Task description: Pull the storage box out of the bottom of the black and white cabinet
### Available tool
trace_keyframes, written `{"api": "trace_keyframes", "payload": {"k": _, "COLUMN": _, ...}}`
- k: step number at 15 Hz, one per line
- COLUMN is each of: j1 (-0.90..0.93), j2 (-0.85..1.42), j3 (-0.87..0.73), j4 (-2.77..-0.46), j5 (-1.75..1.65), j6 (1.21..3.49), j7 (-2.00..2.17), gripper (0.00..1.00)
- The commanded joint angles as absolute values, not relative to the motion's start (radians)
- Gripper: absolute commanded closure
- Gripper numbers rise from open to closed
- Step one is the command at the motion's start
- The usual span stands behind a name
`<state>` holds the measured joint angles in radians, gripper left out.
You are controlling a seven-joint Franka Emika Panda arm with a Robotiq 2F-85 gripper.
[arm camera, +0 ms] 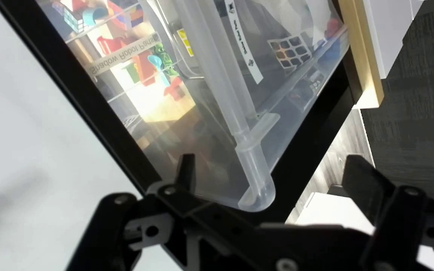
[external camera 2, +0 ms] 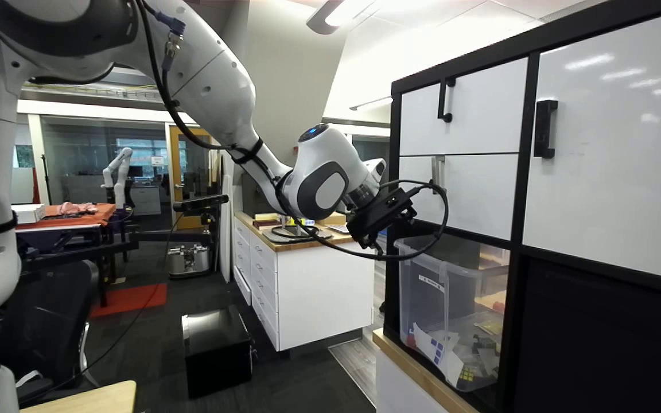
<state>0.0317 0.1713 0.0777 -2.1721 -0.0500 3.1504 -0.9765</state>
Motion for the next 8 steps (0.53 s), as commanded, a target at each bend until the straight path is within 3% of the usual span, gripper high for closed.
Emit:
{"api": "trace_keyframes", "payload": {"k": 1, "j1": 0.021, "j2": 0.225, "j3": 0.082, "j4": -2.141, "j5": -0.067, "j6": 3.201, "j7": -1.016, "gripper": 0.00}}
{"api": "trace_keyframes", "payload": {"k": 8, "j1": 0.030, "j2": 0.301, "j3": 0.079, "j4": -2.056, "j5": -0.085, "j6": 3.192, "j7": -1.047, "gripper": 0.00}}
